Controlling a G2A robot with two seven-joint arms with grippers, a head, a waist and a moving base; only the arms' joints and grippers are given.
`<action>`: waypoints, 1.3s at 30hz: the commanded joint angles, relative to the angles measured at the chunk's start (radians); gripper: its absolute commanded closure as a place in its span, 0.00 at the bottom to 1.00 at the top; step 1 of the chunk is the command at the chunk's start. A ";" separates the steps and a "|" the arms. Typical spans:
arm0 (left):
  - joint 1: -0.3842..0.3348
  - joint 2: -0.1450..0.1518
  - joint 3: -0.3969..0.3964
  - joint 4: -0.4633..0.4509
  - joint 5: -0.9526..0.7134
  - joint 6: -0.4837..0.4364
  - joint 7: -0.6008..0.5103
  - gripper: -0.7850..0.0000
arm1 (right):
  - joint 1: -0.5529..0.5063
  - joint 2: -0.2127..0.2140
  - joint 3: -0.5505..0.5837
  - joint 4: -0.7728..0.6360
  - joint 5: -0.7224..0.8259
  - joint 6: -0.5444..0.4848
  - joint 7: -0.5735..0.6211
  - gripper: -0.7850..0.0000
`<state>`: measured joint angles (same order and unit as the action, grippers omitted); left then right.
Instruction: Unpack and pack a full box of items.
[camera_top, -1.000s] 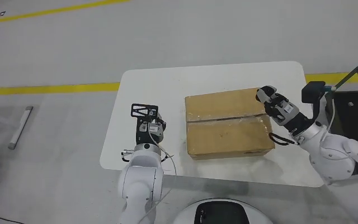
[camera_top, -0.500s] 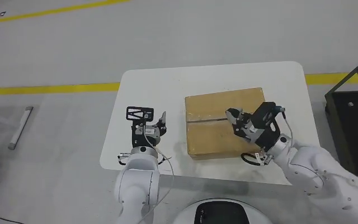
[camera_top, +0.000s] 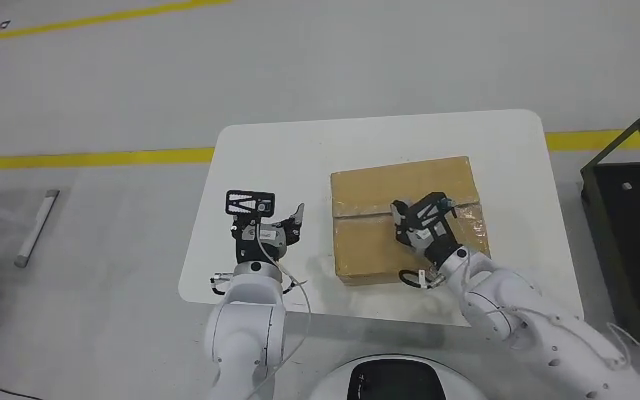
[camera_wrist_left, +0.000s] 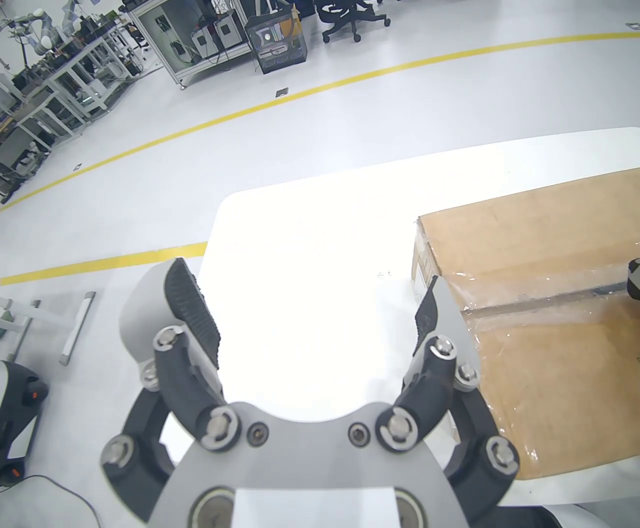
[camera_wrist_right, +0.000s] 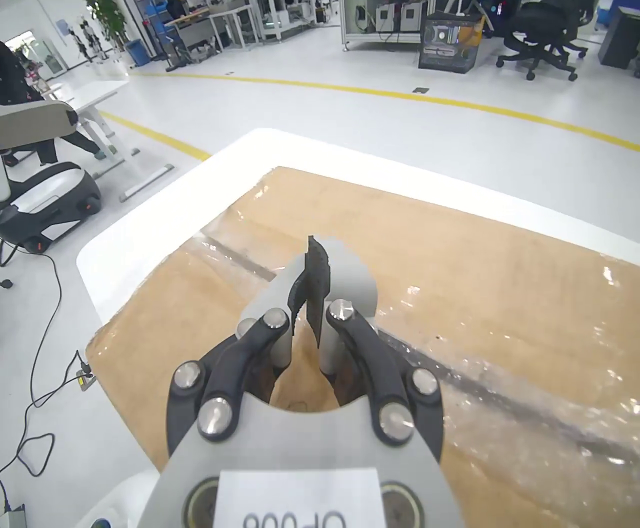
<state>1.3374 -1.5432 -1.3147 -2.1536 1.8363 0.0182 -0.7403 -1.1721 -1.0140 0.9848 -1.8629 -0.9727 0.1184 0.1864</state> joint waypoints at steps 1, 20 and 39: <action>0.000 0.000 0.000 0.000 0.000 0.000 0.000 0.00 | -0.008 -0.002 0.010 0.003 0.013 0.004 0.003 1.00; 0.000 0.000 0.000 0.000 0.000 0.000 0.000 0.00 | -0.085 -0.012 0.155 -0.023 0.100 -0.010 0.024 1.00; 0.000 0.000 0.000 0.000 0.000 0.000 0.000 0.00 | -0.137 -0.021 0.261 -0.022 0.135 -0.018 0.058 1.00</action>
<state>1.3374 -1.5432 -1.3147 -2.1536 1.8363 0.0182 -0.7403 -1.3074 -1.0349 1.2393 -1.8833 -0.8381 0.1001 0.2447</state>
